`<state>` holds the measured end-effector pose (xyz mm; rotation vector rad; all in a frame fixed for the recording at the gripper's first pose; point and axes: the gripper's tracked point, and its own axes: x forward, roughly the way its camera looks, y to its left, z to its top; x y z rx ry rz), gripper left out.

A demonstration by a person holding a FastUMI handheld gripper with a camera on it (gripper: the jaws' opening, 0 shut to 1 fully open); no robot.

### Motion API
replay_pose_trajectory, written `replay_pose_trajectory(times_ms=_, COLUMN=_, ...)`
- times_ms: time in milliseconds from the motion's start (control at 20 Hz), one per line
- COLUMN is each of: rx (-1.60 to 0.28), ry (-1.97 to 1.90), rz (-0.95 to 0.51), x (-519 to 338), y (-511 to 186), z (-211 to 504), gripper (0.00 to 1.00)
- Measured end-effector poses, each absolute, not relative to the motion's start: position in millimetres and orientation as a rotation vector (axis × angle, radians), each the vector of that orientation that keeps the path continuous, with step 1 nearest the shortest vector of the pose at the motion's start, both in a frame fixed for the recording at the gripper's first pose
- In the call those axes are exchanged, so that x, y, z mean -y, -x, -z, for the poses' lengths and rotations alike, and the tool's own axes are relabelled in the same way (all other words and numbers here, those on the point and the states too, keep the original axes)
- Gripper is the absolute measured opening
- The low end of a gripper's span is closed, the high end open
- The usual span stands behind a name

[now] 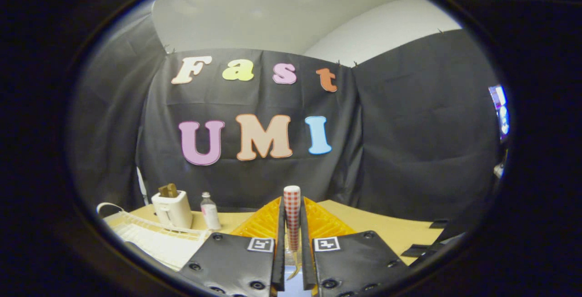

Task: Take the plate from the dish rack, then take the spoon from the basket and place it into the plate.

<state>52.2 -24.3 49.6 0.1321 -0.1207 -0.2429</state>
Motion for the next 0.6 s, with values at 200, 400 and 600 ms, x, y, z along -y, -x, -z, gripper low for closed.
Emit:
replay_pose_trajectory(times_ms=200, rx=0.122, ry=-0.3, rz=0.157, x=11.8, y=-39.9, z=-29.0, gripper=0.18)
replay_pose_trajectory(times_ms=400, rx=0.142, ry=-0.414, rz=0.116, x=14.7, y=-33.1, z=-10.3, gripper=0.18)
replay_pose_trajectory(times_ms=600, rx=0.134, ry=-0.469, rz=0.102, x=22.4, y=-39.7, z=16.3, gripper=0.18)
